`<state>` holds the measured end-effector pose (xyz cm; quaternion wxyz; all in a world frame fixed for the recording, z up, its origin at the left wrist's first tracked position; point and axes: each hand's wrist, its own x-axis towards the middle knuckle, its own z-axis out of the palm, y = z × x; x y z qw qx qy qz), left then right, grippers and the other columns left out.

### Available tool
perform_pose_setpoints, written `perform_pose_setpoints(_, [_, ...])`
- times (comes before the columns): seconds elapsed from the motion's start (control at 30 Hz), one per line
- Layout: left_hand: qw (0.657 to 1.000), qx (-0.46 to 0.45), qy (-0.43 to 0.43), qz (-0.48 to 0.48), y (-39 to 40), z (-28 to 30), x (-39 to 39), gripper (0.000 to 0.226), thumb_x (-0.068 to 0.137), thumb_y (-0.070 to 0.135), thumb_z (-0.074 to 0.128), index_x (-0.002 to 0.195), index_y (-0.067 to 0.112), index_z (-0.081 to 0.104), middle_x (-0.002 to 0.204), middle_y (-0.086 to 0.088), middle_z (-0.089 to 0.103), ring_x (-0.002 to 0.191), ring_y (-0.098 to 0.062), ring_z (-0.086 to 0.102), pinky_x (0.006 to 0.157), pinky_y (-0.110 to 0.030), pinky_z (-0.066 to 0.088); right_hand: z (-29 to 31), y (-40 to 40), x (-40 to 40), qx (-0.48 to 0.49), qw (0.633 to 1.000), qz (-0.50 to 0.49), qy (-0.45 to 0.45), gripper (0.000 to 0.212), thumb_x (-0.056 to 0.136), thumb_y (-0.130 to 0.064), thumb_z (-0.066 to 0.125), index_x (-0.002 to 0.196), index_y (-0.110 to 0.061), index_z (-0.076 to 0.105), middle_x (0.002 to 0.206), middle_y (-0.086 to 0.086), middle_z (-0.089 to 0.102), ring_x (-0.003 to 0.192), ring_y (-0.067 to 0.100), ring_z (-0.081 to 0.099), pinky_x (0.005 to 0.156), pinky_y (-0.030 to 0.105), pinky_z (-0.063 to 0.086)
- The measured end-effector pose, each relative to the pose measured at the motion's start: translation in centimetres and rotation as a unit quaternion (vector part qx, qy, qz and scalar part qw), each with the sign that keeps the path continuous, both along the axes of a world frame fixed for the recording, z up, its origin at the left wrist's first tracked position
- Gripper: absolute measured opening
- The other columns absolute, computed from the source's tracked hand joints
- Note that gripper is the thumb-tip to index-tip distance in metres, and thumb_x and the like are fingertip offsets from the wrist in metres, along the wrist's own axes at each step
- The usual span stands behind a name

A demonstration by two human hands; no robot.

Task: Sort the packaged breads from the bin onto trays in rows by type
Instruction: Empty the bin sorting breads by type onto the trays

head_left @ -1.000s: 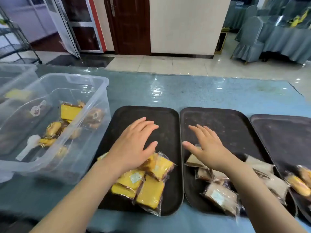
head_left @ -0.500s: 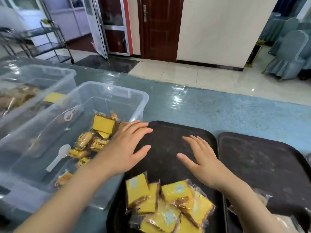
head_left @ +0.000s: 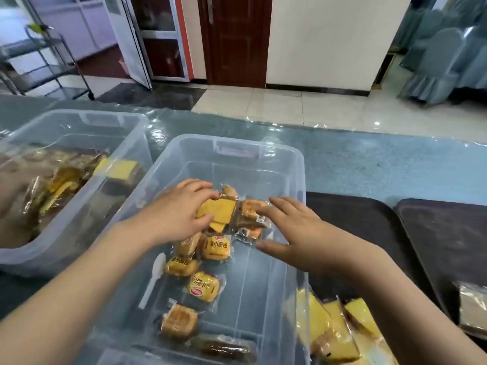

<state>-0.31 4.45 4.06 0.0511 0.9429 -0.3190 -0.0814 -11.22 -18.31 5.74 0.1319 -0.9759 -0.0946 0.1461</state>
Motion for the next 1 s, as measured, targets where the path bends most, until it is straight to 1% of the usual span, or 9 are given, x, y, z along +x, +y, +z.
perform_pose_setpoints(0.13, [0.992,0.122,0.04,0.005,1.2,0.8,4.1,0.052,0.09,0.047,0.06,0.137,0.028,0.048,0.147,0.002,0.04,0.131,-0.022,0.042,0.107,-0.034,0.036,-0.2,5.1,3.0,-0.14,0.985,0.018,0.103,0.072,0.091,-0.056,0.05,0.151,-0.026,0.023,0.16,0.006,0.018,0.147,0.03,0.011,0.116,0.06,0.013])
perform_pose_setpoints(0.23, [0.983,0.172,0.055,-0.022,0.6,-0.9,6.1,0.057,0.084,0.052,0.066,0.133,0.029,0.051,0.141,0.001,0.046,0.126,-0.023,0.048,0.101,-0.033,0.042,-0.7,9.0,6.3,-0.16,0.98,0.029,0.111,0.058,0.091,-0.047,0.055,0.14,-0.019,0.042,0.139,0.009,0.049,0.127,0.032,0.046,0.102,0.049,0.041])
perform_pose_setpoints(0.3, [0.977,0.197,0.077,-0.019,0.2,-3.0,6.6,0.057,0.082,0.051,0.067,0.132,0.028,0.053,0.141,0.0,0.048,0.124,-0.024,0.051,0.1,-0.034,0.044,-1.9,11.2,9.0,-0.161,0.977,0.05,0.13,0.05,0.091,-0.043,0.056,0.133,-0.017,0.051,0.121,0.007,0.06,0.109,0.028,0.057,0.085,0.038,0.049])
perform_pose_setpoints(0.4, [0.964,0.238,0.112,-0.033,0.1,-6.2,6.6,0.048,0.084,0.041,0.068,0.126,0.022,0.06,0.13,-0.006,0.055,0.111,-0.026,0.059,0.094,-0.038,0.051,-6.0,12.7,10.8,-0.19,0.962,0.076,0.181,0.045,0.094,-0.035,0.055,0.132,-0.011,0.054,0.111,0.008,0.061,0.095,0.027,0.056,0.083,0.036,0.048])
perform_pose_setpoints(0.53, [0.955,0.246,0.155,-0.049,0.2,-7.8,6.6,0.053,0.08,0.037,0.075,0.129,0.025,0.059,0.125,-0.004,0.058,0.108,-0.026,0.059,0.092,-0.037,0.052,-10.6,12.4,10.6,-0.272,0.921,0.067,0.272,0.054,0.094,-0.04,0.057,0.137,-0.01,0.047,0.133,0.013,0.053,0.12,0.036,0.052,0.1,0.049,0.046])
perform_pose_setpoints(0.7, [0.948,0.284,0.127,-0.071,-0.3,-8.5,6.7,0.049,0.086,0.02,0.069,0.134,0.024,0.057,0.13,-0.006,0.053,0.114,-0.027,0.055,0.095,-0.037,0.051,-11.9,11.9,11.5,-0.213,0.956,0.022,0.201,0.062,0.091,-0.048,0.059,0.132,-0.003,0.051,0.129,0.014,0.056,0.117,0.033,0.055,0.098,0.046,0.048])
perform_pose_setpoints(0.83, [0.941,0.302,0.136,-0.069,-0.1,-9.0,6.2,0.055,0.087,0.019,0.069,0.138,0.02,0.051,0.132,-0.008,0.045,0.113,-0.028,0.053,0.092,-0.035,0.049,-13.4,12.2,10.9,-0.198,0.96,0.012,0.199,0.092,0.083,-0.054,0.066,0.152,-0.012,0.021,0.149,0.015,0.039,0.13,0.036,0.045,0.103,0.048,0.044])
perform_pose_setpoints(0.93, [0.929,0.32,0.173,-0.06,-0.2,-9.9,6.0,0.049,0.086,0.019,0.069,0.133,0.016,0.054,0.125,-0.009,0.052,0.101,-0.026,0.057,0.086,-0.035,0.051,-14.1,12.5,10.5,-0.179,0.962,0.016,0.205,0.094,0.082,-0.053,0.067,0.153,-0.016,0.018,0.152,0.013,0.035,0.132,0.034,0.042,0.104,0.046,0.044])
perform_pose_setpoints(1.0, [0.924,0.332,0.18,-0.06,-0.3,-11.0,6.0,0.051,0.086,0.019,0.068,0.134,0.014,0.051,0.127,-0.01,0.05,0.104,-0.028,0.056,0.089,-0.037,0.051,-14.4,12.7,10.3,-0.177,0.961,0.017,0.211,0.102,0.08,-0.056,0.069,0.154,-0.017,0.01,0.155,0.015,0.027,0.136,0.036,0.037,0.107,0.048,0.041])
